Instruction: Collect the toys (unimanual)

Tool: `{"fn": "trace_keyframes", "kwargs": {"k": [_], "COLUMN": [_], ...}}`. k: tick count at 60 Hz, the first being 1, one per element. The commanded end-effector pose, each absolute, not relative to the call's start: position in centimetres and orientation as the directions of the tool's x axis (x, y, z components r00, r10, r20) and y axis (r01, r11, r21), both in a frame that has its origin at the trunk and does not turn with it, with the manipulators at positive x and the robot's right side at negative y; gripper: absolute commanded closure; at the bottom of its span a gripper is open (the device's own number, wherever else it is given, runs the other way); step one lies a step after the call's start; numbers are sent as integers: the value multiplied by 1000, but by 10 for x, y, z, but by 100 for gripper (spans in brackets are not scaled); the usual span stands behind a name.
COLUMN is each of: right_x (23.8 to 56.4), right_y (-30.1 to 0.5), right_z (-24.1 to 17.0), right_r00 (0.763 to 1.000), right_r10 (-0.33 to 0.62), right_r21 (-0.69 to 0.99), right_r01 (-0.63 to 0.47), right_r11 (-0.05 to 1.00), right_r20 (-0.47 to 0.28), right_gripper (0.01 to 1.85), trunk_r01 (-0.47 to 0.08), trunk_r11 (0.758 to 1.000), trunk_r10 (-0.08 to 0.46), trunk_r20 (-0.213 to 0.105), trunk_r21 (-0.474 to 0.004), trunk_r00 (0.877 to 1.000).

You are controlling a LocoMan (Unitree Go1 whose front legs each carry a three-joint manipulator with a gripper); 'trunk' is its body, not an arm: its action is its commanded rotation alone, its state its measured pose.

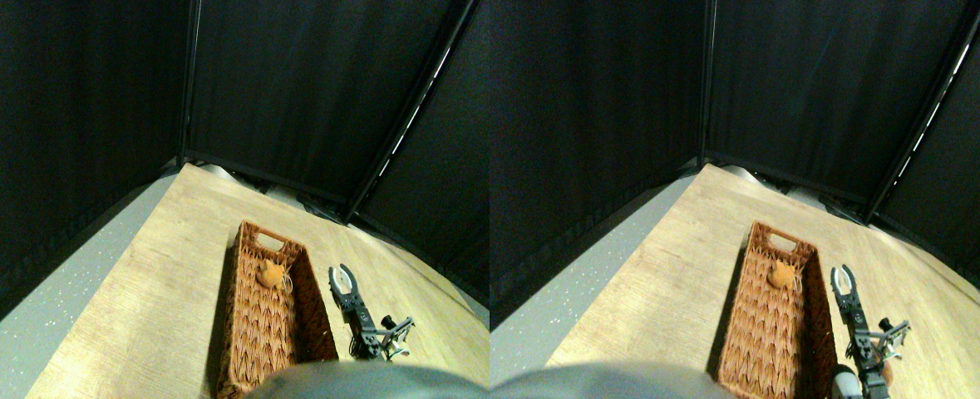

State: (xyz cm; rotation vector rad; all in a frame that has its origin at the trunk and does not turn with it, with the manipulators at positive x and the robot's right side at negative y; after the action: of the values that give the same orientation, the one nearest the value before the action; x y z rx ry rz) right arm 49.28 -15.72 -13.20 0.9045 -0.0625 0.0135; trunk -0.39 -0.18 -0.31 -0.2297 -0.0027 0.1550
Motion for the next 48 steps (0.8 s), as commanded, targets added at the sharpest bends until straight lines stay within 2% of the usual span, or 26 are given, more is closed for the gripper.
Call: {"fn": "trace_keyframes", "kwargs": {"k": [1,2,7,11,17,23,25,27,38,40,43,48], "right_x": [495,495,494,495,490,477,473,469,458,456,454,450], "right_y": [-165,-168,-180,-190,-206,-215,-219,-223,-243,-247,-251,-255], "right_z": [-123,-122,-117,-116,-117,-122,-126,-129,-152,-157,-162,-170], "right_r00": [991,989,985,985,979,974,972,968,964,962,964,965], "right_r10": [-50,-58,-90,-64,-92,-160,-184,-210,-246,-260,-259,-260], "right_r21": [774,749,772,746,737,738,778,782,823,854,866,856], "right_r01": [-66,-67,-58,-80,-73,-11,1,21,57,68,78,115], "right_r11": [629,659,633,661,672,675,628,623,565,515,495,504], "right_r20": [125,140,148,163,181,161,147,141,103,80,61,24], "right_gripper": [180,180,180,180,180,180,180,180,180,180,180,180], "trunk_r01": [-135,-131,-118,-103,-86,-76,-72,-68,-50,-49,-47,-47], "trunk_r11": [968,969,973,977,981,983,984,985,987,987,987,987], "trunk_r10": [132,129,115,101,82,72,67,63,45,43,42,41], "trunk_r20": [-27,-27,-25,-24,-25,-29,-31,-32,-39,-40,-42,-42], "trunk_r21": [-211,-208,-199,-186,-176,-167,-164,-162,-153,-153,-152,-151], "trunk_r00": [991,991,993,995,996,997,997,997,998,998,998,998]}}
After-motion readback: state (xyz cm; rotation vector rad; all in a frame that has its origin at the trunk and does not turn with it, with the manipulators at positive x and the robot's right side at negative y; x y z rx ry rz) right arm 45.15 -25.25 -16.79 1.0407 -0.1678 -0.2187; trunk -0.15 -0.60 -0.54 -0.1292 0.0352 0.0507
